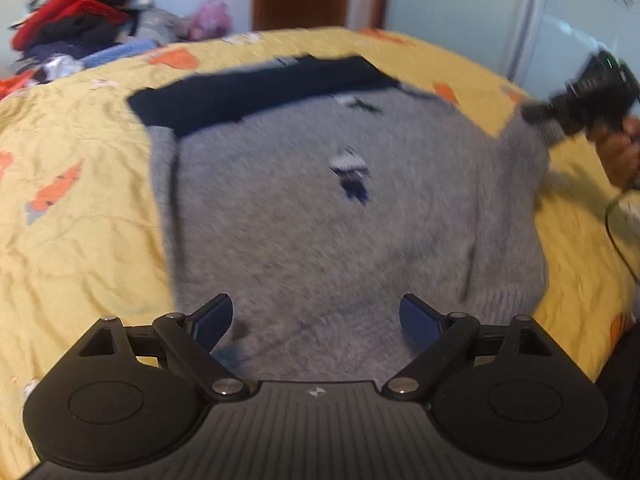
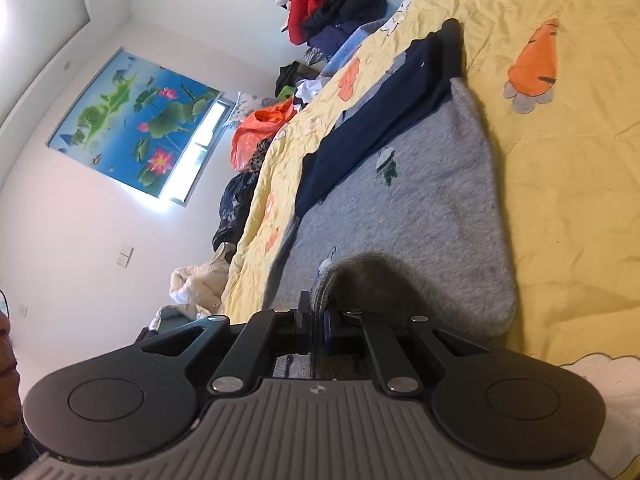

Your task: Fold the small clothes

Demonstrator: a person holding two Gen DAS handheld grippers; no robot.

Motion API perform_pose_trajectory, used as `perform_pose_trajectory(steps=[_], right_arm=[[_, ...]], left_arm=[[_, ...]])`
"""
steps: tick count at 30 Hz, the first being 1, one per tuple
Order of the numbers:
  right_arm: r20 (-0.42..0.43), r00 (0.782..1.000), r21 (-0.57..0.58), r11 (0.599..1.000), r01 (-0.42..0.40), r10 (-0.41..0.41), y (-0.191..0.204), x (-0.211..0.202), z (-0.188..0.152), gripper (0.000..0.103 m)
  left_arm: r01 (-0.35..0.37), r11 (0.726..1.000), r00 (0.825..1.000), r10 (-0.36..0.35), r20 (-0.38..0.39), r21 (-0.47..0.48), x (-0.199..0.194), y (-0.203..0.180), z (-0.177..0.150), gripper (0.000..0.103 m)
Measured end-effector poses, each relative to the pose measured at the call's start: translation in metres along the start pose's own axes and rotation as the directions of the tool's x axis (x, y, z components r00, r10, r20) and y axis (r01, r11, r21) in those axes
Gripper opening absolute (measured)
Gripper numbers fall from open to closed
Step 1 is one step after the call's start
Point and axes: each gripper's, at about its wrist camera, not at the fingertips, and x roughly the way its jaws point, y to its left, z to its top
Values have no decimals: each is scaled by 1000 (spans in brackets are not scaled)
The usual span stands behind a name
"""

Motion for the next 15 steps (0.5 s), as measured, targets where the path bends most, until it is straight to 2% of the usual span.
perform_pose_trajectory(steps=[3,5,6,7,8,9,10,12,15], right_arm=[[-12,1000,3,1000,13,-13,1,2,-3,15],[-15,1000,-1,1000,12,-12,3,1,-6,15],[-16,1000,-3,1000,11,-11,4,0,-8,15],[-17,1000,-5,1000,11,-11,5,-1,-9,15],[-18,1000,-6,1000,11,-11,6,-2,-10,15],[-17,1000,-4,1000,12,-12,6,-2,-11,15],[-16,1000,-4,1000,12,-12,6,-3,-11,15],[-14,1000,-3,1000,9,-9,6,-3,-12,15],[-15,1000,0,1000,9,-9,5,-2,-12,15]], left_arm=[[5,996,998,1,-70,87,17,-9,-3,92],[20,997,997,-15,-73,69,17,-6,-1,90],[19,998,997,-14,-78,65,16,-5,1,82],[24,998,997,-20,-73,61,13,-4,2,58],[39,998,997,-36,-69,45,11,-2,4,44],[54,998,996,-52,-71,24,8,0,5,21],[59,998,995,-58,-76,14,6,0,5,18],[41,999,997,-39,-68,17,4,-3,2,18],[36,999,998,-37,-45,-27,1,-1,0,16]])
